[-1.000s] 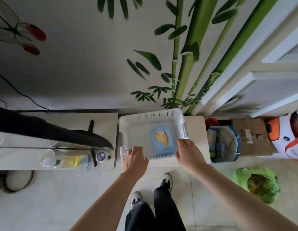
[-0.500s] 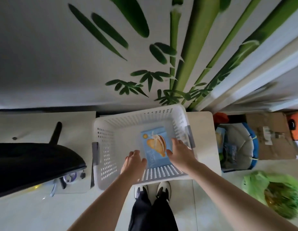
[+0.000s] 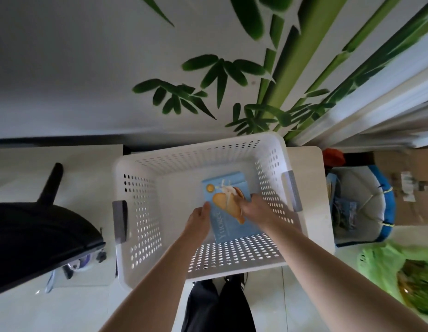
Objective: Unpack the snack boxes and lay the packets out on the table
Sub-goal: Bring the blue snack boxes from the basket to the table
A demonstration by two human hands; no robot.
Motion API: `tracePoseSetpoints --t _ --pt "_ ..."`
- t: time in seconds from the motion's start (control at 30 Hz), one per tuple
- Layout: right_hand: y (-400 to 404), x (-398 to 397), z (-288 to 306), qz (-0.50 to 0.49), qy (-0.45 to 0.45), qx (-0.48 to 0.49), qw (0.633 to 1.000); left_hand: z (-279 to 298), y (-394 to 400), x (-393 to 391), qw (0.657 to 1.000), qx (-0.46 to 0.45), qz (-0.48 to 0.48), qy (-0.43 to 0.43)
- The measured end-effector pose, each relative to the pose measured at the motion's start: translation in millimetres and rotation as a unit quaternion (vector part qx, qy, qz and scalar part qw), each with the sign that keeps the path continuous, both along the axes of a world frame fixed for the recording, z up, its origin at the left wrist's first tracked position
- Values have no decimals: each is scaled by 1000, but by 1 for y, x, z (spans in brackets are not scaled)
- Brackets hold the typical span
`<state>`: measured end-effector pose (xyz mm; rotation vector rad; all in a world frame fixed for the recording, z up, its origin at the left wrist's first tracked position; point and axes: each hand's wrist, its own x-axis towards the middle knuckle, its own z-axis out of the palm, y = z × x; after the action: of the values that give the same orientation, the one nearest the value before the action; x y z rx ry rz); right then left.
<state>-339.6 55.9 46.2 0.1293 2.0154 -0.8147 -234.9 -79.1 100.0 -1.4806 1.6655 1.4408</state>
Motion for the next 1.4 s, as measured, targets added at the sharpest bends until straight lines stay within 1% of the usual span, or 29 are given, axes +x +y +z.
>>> tracePoseSetpoints --t 0.1,0.13,0.23,0.3,0.37,0.53,0.63,0.73,0.87,0.97,1.03,1.13,1.27,1.33,1.4 --pt "-11 -2 44 -47 -17 -6 999 -3 7 -2 998 55 33 8" --pt "-13 -3 52 -52 -22 -11 998 -4 9 -3 998 53 26 11" --pt "-11 -3 62 -59 -40 -18 997 -5 9 -6 999 12 -41 11" --pt "-10 -3 63 -60 -39 -28 997 -5 8 -6 999 -2 -53 7" --pt "-10 -3 63 -71 -39 -26 996 -4 9 -6 999 -8 -26 18" --pt "-14 1 67 -100 -61 -23 993 -1 6 -8 995 -1 94 39" --pt "-14 4 67 -134 -77 -27 988 -8 -5 -9 983 26 179 37" --pt "-15 4 70 -163 -106 -33 980 -16 -12 -5 970 64 232 36" --pt "-16 4 77 -186 -135 -61 971 -11 -16 -1 958 100 261 61" --pt "-16 6 89 -192 -148 -75 967 -3 -20 1 955 126 257 74" --pt "-15 7 98 -186 -157 -79 967 0 -24 5 955 134 251 84" --pt "-12 7 111 -181 -174 -97 963 1 -29 10 956 118 249 99" --pt "-13 7 130 -166 -158 -101 968 16 -32 11 955 101 254 114" --pt "-16 8 140 -154 -132 -87 975 29 -32 12 954 93 256 125" --pt "-18 8 150 -122 -81 -65 987 46 -32 14 954 94 249 137"
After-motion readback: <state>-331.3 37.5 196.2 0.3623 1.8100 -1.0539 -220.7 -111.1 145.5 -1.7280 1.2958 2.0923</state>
